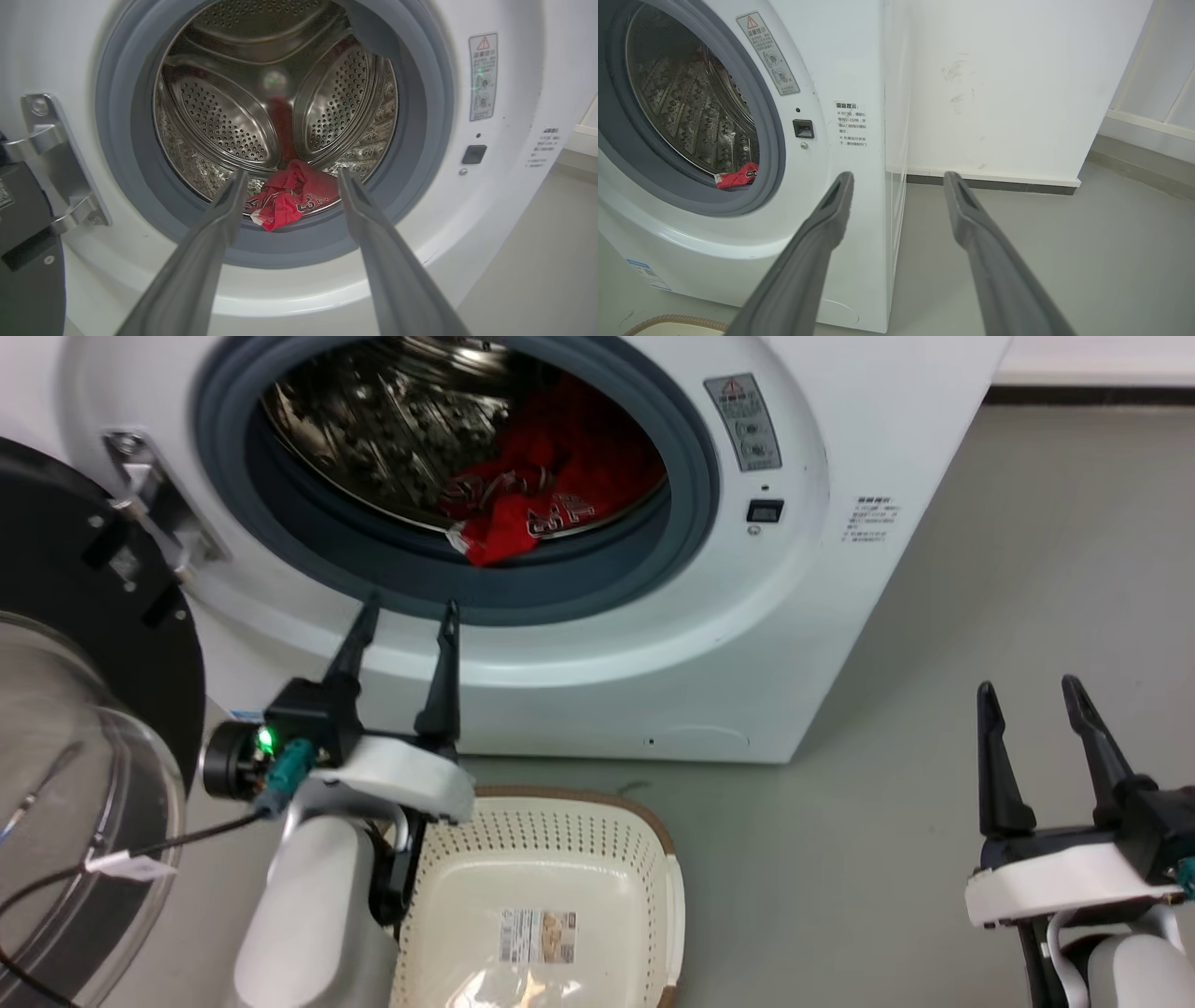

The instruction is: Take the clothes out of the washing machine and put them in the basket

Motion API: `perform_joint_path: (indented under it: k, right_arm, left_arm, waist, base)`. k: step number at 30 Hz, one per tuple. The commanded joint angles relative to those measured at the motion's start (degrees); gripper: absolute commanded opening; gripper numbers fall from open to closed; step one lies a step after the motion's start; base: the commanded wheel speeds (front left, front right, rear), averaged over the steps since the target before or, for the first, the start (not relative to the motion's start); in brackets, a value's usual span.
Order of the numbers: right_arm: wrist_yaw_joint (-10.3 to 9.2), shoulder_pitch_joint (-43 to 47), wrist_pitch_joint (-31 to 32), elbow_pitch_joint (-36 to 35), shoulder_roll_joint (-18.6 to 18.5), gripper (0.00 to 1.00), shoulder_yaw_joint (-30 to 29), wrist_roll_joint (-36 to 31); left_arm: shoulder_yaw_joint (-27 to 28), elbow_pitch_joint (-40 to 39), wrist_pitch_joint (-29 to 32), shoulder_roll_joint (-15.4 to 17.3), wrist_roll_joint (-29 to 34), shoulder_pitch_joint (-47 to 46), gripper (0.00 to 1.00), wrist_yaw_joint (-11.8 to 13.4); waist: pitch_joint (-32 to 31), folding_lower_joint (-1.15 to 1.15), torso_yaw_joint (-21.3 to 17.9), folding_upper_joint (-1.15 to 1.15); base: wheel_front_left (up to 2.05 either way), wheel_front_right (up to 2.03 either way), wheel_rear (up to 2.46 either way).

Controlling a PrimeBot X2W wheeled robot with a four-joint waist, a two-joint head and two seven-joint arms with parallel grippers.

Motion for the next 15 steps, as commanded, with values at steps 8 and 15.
perform_joint_path:
  k: [8, 15]
  right_arm:
    - [-0.02, -6.4, -0.8, -1.6, 0.1, 1.0, 2.1, 2.7]
    - [-0.02, -9.2, -1.7, -0.1, 0.1, 1.0, 3.4, 3.9]
  left_arm:
    - [3.2, 6.1, -0.1, 2.9, 1.0, -12.8, 1.0, -0.4]
    - [3.6, 14.2, -0.1, 5.1, 0.9, -23.3, 1.0, -0.9]
  waist:
    - [12.8, 0.0, -5.0, 0.0]
    - [17.3, 0.0, -7.2, 0.0]
  base:
    - [0.0, 0.0, 0.0]
    - [0.0, 0.0, 0.0]
